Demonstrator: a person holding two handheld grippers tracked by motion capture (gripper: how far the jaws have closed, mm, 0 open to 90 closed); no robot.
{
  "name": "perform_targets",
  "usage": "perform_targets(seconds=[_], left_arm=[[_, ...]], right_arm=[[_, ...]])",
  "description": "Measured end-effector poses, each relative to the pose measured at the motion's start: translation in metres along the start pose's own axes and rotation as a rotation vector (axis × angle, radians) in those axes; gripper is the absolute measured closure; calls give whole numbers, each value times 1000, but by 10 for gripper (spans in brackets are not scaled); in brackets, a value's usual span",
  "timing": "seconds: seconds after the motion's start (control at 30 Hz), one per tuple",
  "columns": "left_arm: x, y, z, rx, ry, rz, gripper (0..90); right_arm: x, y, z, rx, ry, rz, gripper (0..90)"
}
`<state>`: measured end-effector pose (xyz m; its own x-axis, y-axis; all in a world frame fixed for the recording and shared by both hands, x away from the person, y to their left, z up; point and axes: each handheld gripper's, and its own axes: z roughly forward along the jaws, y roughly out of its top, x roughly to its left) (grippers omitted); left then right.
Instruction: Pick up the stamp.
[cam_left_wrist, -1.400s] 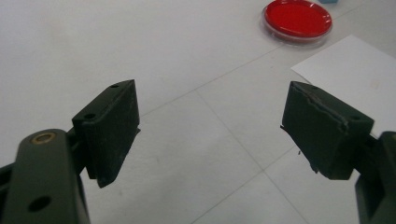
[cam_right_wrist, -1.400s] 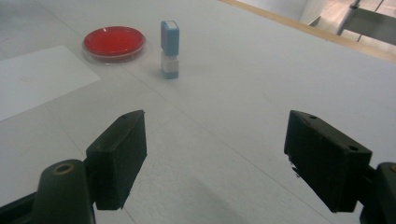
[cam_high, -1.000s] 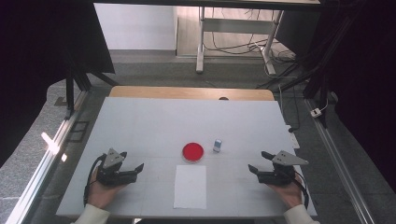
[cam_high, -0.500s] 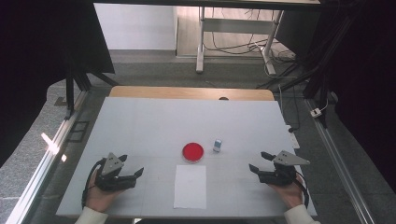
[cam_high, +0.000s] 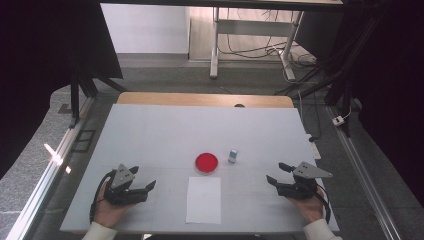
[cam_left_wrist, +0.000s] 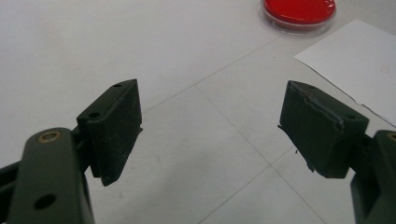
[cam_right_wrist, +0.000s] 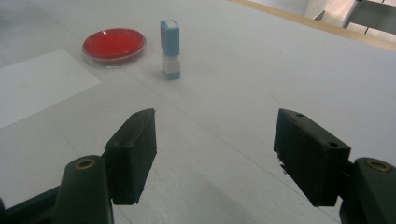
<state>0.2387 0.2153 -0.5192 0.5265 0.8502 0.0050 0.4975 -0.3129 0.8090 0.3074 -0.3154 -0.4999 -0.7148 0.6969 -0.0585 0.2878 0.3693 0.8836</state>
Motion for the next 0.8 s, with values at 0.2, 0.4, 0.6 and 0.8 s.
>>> perform_targets(seconds=[0.2, 0.4, 0.6, 0.8], left_arm=[[5, -4, -5, -7, 18, -20, 215], [7, -5, -5, -9, 11, -12, 216], [5, -5, -3, -1, 10, -2, 218], [5, -4, -4, -8, 6, -5, 219]], right_arm=[[2, 2, 3, 3, 7, -1, 314], [5, 7, 4, -1, 7, -10, 318], [4, 13, 11, 10, 16, 1, 334], [6, 22, 13, 8, 7, -9, 334]])
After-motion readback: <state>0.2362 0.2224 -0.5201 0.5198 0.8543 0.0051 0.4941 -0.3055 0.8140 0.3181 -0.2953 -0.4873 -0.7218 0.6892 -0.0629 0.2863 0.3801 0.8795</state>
